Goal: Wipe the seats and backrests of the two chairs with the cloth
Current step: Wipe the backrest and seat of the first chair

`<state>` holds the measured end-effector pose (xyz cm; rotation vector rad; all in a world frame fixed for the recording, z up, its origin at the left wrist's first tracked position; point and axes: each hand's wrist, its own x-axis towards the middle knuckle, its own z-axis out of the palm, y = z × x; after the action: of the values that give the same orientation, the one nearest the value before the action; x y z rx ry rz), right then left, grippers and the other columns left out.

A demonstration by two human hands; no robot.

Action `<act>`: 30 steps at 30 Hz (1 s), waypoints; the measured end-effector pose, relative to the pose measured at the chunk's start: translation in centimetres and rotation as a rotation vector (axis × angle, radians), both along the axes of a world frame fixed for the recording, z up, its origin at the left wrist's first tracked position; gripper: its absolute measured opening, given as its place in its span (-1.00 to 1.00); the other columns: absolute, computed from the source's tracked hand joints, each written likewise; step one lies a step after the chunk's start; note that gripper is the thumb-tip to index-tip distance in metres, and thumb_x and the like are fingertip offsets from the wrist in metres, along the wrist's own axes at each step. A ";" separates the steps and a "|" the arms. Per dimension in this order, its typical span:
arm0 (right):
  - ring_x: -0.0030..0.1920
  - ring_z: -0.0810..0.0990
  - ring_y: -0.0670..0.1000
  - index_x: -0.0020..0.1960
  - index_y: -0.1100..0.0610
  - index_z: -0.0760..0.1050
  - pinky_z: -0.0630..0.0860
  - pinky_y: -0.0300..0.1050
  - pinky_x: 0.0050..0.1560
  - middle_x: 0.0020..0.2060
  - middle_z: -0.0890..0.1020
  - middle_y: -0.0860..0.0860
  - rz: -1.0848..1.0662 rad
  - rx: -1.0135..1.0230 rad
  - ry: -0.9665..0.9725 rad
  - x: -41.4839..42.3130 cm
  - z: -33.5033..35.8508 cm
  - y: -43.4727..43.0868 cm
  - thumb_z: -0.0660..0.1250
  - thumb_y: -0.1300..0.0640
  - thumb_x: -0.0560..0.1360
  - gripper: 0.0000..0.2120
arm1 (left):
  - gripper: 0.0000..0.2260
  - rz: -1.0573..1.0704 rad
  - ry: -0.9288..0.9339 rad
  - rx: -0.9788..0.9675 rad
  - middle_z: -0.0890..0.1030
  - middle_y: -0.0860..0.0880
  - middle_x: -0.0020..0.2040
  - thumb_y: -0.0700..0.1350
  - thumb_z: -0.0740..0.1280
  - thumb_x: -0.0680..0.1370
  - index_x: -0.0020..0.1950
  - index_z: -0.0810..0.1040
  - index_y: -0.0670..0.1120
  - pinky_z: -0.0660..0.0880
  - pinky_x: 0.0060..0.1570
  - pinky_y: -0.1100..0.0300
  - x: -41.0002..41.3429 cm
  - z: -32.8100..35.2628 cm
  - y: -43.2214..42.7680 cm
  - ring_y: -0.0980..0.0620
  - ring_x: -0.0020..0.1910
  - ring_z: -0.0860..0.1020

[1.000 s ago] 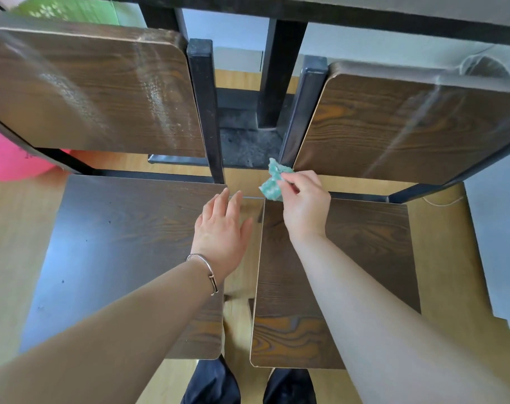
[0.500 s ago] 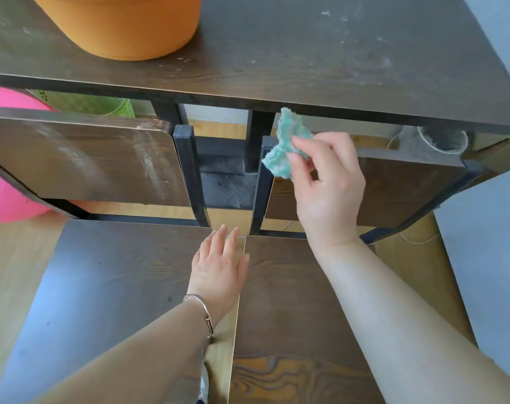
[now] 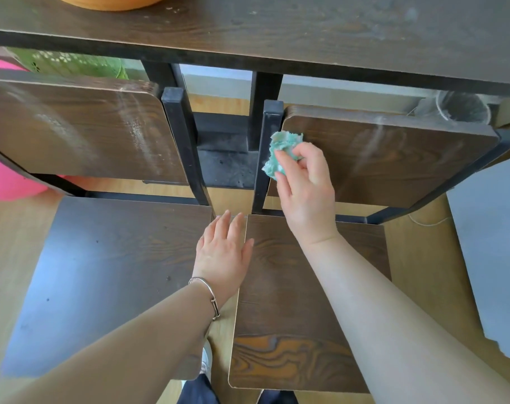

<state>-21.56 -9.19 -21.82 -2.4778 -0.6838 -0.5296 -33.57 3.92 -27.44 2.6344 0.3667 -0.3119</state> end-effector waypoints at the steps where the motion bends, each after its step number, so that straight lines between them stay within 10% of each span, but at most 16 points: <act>1: 0.10 0.52 0.00 0.26 0.21 0.55 0.54 -0.16 0.12 0.16 0.53 0.08 -0.012 -0.010 0.026 -0.2 -0.7 -0.1 0.35 0.20 0.55 -0.71 | -0.50 0.001 0.005 0.002 0.17 -0.06 0.55 0.12 0.07 0.64 0.55 0.13 0.02 0.20 0.44 -0.05 0.1 -0.1 0.1 -0.10 0.52 0.12; 7: -0.05 0.38 -0.21 0.16 0.08 0.53 0.32 -0.53 -0.10 -0.01 0.42 -0.16 -0.099 -0.012 0.199 -0.6 -4.1 0.1 0.20 -0.05 0.61 -0.74 | -0.50 0.011 0.029 0.005 0.12 -0.06 0.57 0.13 0.05 0.64 0.56 0.09 0.02 0.16 0.47 -0.07 1.3 -0.3 0.3 -0.10 0.53 0.08; 13: 0.05 0.54 0.12 0.19 0.24 0.58 0.62 0.05 -0.11 0.08 0.58 0.13 -0.024 -0.083 0.180 -1.8 -4.2 -0.5 0.44 0.32 0.46 -0.70 | -0.49 0.011 0.010 0.024 0.15 -0.07 0.56 0.13 0.09 0.63 0.56 0.11 0.01 0.18 0.45 -0.10 1.6 -0.2 0.1 -0.14 0.51 0.12; 30: 0.14 0.56 0.05 0.20 0.25 0.60 0.50 -0.27 0.07 0.10 0.60 0.16 -0.010 0.020 -0.071 2.1 6.2 -3.7 0.27 0.07 0.56 -0.67 | -0.43 0.074 -0.553 -0.059 0.20 -0.05 0.55 0.08 0.21 0.59 0.55 0.13 -0.03 0.27 0.41 -0.04 8.2 11.0 -2.0 -0.05 0.49 0.22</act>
<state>-19.46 -12.87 -15.64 -2.4549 -0.6900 -0.6274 -25.36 1.88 -16.46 2.5071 0.2586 0.4188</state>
